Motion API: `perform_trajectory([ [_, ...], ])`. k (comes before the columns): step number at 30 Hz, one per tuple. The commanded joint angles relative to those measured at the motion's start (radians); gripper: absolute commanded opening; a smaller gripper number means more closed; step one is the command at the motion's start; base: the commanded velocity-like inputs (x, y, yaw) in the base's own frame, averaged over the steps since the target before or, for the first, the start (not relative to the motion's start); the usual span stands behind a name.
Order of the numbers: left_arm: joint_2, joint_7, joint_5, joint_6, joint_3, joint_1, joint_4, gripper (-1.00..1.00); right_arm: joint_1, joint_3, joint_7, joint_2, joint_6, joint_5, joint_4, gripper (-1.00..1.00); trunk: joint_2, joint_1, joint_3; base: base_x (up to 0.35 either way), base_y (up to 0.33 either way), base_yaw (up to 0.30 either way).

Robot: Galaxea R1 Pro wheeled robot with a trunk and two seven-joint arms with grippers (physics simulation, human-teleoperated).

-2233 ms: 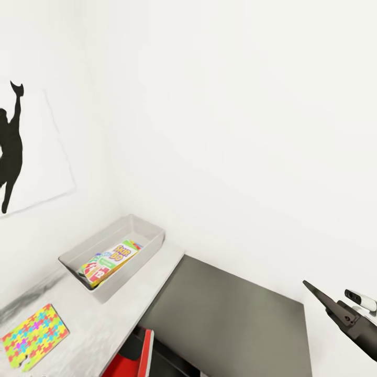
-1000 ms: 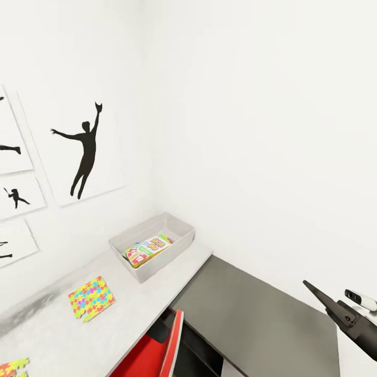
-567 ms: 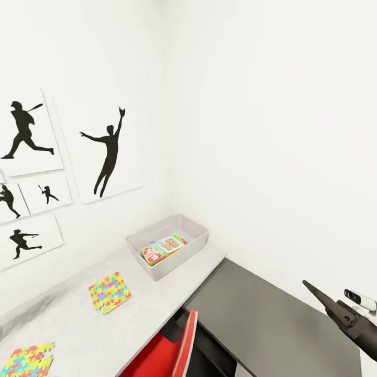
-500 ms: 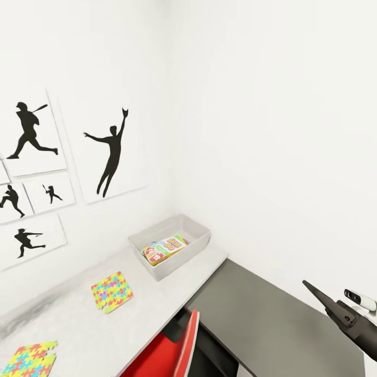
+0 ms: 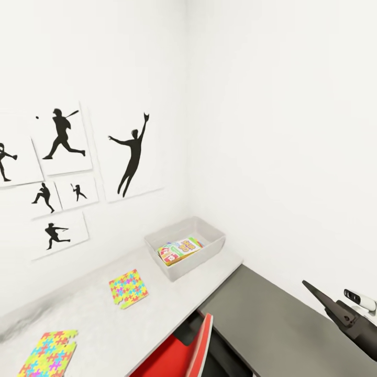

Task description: Put all the toys in the child's room - the three board games (two on the bed and one on the table), the two jigsaw puzzles on the table, and the tennis ball on the table - inside the toy box on the table in the child's room.

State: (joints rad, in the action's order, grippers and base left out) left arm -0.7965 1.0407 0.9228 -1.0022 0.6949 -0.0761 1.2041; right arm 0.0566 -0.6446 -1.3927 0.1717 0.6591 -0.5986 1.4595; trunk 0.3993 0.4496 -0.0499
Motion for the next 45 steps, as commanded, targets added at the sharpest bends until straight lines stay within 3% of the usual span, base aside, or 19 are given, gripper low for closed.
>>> perform_trajectory([
  [1, 0.0, 0.003, -0.001, -0.004, 0.0, -0.001, 0.0, 1.0, 0.0, 0.0, -0.002, 0.0, 0.01, -0.003, 0.0, 1.0, 0.001, 0.0, -0.001, 0.0, 0.0, 0.207],
  [28, 0.001, 0.004, -0.001, -0.004, -0.002, -0.001, 0.01, 1.0, 0.0, 0.003, 0.005, 0.0, 0.01, -0.002, 0.001, 1.0, 0.001, 0.0, -0.034, 0.0, -0.049, 0.208],
  [45, 0.0, 0.003, -0.001, -0.004, -0.028, -0.001, 0.015, 1.0, 0.0, 0.005, 0.006, 0.0, 0.01, -0.001, 0.0, 1.0, 0.001, 0.0, -0.055, 0.0, -0.006, 0.208],
])
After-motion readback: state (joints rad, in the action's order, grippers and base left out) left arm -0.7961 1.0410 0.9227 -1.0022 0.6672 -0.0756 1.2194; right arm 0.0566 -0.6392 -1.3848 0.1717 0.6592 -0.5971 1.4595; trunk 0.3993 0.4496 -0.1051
